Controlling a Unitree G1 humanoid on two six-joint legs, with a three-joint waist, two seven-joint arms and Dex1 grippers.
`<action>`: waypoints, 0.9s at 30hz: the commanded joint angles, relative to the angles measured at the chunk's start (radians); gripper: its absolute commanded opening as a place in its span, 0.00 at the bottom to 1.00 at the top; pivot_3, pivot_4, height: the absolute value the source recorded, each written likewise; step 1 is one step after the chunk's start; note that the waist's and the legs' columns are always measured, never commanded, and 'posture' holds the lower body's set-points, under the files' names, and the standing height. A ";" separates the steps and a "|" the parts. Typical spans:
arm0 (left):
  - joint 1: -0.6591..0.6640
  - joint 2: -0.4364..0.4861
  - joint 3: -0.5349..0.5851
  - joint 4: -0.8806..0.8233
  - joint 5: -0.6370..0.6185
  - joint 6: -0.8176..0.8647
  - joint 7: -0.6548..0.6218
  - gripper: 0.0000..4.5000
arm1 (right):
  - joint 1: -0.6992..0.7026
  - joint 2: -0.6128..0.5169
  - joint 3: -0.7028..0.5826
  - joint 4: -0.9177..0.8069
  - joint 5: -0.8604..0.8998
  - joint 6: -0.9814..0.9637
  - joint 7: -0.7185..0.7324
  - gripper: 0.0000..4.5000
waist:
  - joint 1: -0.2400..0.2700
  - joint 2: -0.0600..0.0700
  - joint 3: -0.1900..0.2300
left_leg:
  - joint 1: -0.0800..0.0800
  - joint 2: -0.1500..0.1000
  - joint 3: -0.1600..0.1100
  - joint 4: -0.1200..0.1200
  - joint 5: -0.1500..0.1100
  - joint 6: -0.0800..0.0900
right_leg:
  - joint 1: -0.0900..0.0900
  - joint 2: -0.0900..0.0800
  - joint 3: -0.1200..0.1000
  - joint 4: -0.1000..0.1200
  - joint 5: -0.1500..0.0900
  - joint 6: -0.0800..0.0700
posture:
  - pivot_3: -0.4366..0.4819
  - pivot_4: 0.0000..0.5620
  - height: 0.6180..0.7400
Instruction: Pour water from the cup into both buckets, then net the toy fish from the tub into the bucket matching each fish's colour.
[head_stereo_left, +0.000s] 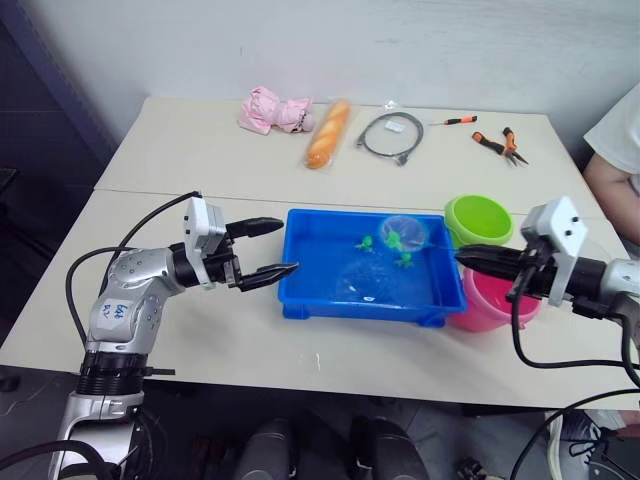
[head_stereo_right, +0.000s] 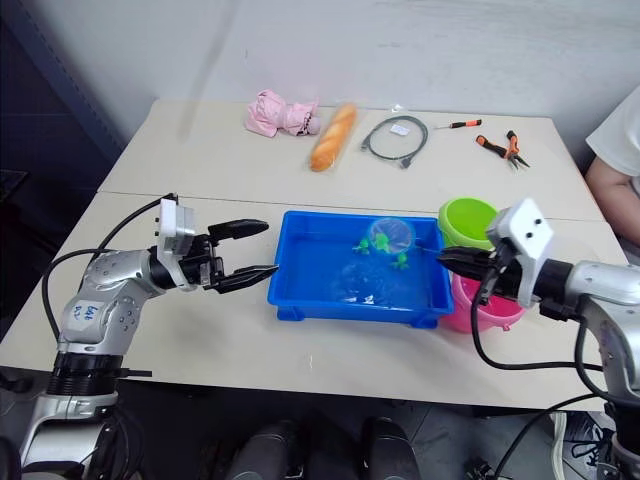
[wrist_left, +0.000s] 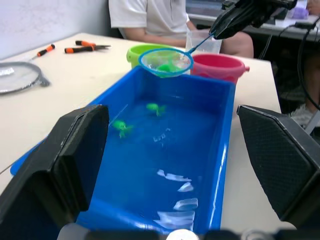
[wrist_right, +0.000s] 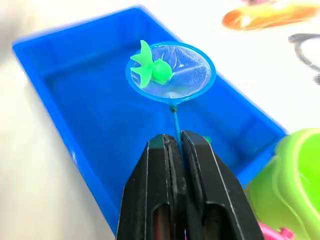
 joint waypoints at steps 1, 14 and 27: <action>-0.050 -0.022 0.022 -0.022 -0.040 0.030 0.037 0.98 | 0.026 -0.006 -0.096 -0.027 0.008 -0.030 -0.047 0.00 | 0.000 0.000 0.000 | 0.000 0.000 0.000 0.000 0.000 0.000 | 0.000 0.000 0.000 0.000 0.000 0.000 | 0.48 0.27 1.00; -0.165 -0.149 -0.069 0.017 0.007 0.031 0.092 0.98 | 0.009 -0.132 0.009 0.358 -0.414 -0.536 -0.238 0.00 | -0.004 0.000 0.000 | 0.000 -0.001 0.004 0.000 0.001 0.000 | 0.000 0.001 0.001 0.000 0.000 0.001 | 0.48 0.27 1.00; -0.151 -0.189 -0.090 0.013 0.041 -0.003 0.115 0.98 | -0.030 -0.248 0.245 0.675 -1.017 -1.200 -0.736 0.00 | -0.004 0.000 0.000 | 0.001 -0.001 0.005 0.000 0.002 -0.002 | -0.001 0.002 0.003 0.000 0.000 0.001 | 0.48 0.27 1.00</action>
